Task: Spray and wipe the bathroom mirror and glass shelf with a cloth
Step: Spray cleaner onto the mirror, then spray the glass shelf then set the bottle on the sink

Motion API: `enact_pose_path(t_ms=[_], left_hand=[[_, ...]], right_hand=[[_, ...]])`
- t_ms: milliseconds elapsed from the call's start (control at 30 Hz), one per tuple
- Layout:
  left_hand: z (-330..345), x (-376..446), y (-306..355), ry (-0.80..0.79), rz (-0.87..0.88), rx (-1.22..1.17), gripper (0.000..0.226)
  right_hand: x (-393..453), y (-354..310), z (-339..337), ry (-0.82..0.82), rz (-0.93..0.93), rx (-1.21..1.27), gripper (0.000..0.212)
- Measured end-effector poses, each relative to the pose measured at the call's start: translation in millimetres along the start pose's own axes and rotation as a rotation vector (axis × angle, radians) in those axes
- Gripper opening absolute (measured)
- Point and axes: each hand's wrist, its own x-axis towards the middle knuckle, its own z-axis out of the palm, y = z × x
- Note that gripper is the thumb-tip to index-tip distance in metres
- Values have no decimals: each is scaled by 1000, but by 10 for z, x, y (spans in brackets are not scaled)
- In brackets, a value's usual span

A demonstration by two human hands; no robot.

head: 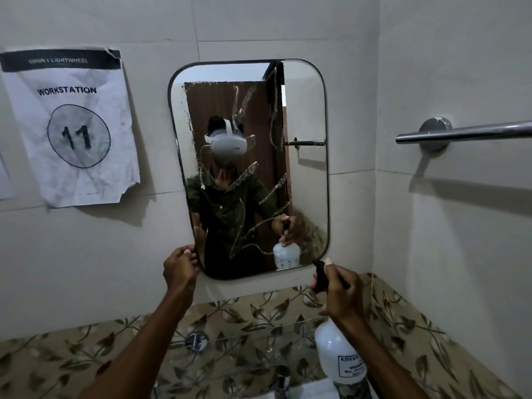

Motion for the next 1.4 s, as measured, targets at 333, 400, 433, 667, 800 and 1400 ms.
enact_pose_path(t_ms=[333, 400, 433, 667, 800, 1400], left_hand=[[-287, -50, -162, -166, -5, 97, 29], [-338, -113, -147, -217, -5, 121, 28], [-404, -144, -180, -233, -14, 135, 28], [-1033, -586, -665, -111, 23, 283, 31], [-1520, -880, -1149, 43, 115, 482, 32], [-2031, -957, -1729, 6, 263, 643, 25]], right_hand=[[-354, 141, 273, -88, 97, 43, 55], [-441, 144, 294, -190, 157, 55, 50], [-518, 149, 321, -259, 198, 50, 46], [-1126, 289, 575, -520, 452, 61, 56], [-1442, 393, 753, -580, 536, 72, 25], [-1989, 669, 1584, -593, 675, -307, 24]])
